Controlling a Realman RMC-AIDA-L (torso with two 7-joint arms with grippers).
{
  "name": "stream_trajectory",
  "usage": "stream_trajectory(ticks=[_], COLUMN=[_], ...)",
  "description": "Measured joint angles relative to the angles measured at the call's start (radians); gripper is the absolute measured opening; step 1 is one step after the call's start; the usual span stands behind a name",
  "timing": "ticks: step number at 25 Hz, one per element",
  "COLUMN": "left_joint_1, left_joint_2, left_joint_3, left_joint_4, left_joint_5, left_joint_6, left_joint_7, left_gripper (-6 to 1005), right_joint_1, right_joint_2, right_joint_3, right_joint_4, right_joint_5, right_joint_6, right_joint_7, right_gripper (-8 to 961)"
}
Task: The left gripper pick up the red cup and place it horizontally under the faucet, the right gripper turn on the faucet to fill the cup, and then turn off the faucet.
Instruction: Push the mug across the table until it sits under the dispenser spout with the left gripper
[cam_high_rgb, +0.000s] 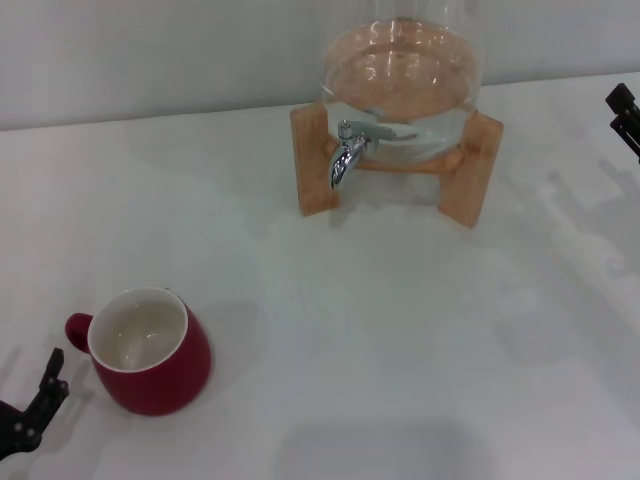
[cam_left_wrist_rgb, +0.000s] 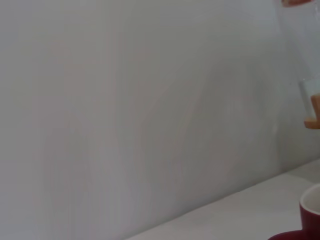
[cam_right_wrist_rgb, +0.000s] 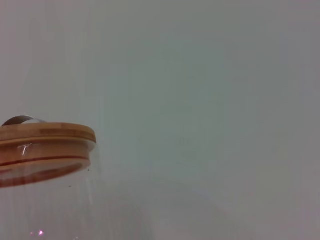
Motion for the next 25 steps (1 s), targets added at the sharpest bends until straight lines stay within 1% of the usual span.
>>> stream_trajectory(ticks=[12, 25], left_joint_1=[-0.003, -0.028], left_joint_2=[0.003, 0.002], left_joint_3=[0.0, -0.004], left_joint_4=[-0.001, -0.031], left_joint_5=[0.008, 0.006], left_joint_6=[-0.003, -0.031], left_joint_7=[0.0, 0.0], left_gripper=[863, 863], right_joint_1=[0.0, 0.0], right_joint_2=[-0.001, -0.002], right_joint_3=[0.0, 0.0], right_joint_4=[-0.001, -0.001], right_joint_5=[0.001, 0.0], right_joint_6=[0.0, 0.0], right_joint_7=[0.0, 0.0], right_gripper=[829, 829])
